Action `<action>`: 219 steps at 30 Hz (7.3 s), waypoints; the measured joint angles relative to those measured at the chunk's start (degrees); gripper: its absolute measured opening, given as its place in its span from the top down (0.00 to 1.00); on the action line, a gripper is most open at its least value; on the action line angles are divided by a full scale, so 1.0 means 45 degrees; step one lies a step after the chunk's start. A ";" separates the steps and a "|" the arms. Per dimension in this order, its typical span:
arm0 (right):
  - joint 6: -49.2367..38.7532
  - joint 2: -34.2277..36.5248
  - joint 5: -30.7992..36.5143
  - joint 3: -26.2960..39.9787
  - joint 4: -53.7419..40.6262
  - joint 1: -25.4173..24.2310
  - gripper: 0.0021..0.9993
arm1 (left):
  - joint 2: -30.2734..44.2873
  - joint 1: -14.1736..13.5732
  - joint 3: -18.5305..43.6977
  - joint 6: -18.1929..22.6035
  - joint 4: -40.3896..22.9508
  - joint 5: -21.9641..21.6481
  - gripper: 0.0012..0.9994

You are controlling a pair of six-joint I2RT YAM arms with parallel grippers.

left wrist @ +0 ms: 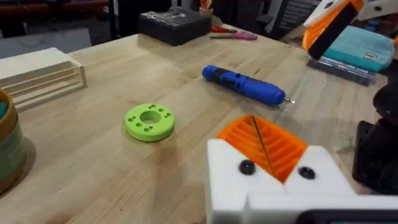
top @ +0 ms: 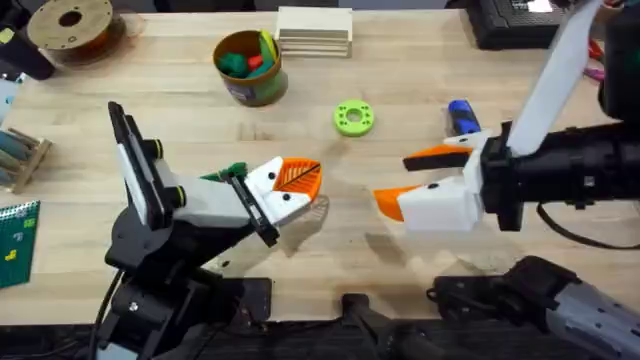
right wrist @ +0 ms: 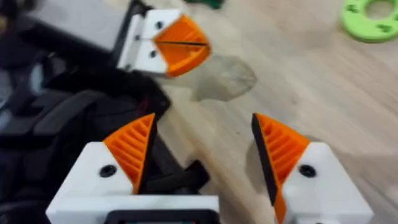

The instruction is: Pick up the gripper from the table and insert it into the empty holder that is missing its gripper. Then pick up a screw, insert it into the mounting hole, and use the screwdriver to tighten it. Finally, clean up the table by picking up the vegetable and placing it into the bucket.

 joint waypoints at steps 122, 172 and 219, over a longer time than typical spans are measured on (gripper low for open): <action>0.0891 0.1345 0.1755 -0.4405 1.9238 -0.1361 0.97 | 0.0000 0.0000 0.0000 0.0005 0.0000 0.0000 1.00; 0.1313 0.4977 0.1527 -0.4410 2.5024 0.3112 0.97 | 0.0000 0.0000 0.0000 0.0005 0.0000 0.0000 1.00; 0.1350 0.4977 0.1536 -0.4410 2.4330 0.3283 0.97 | 0.0000 0.0000 0.0000 0.0002 0.0002 0.0000 1.00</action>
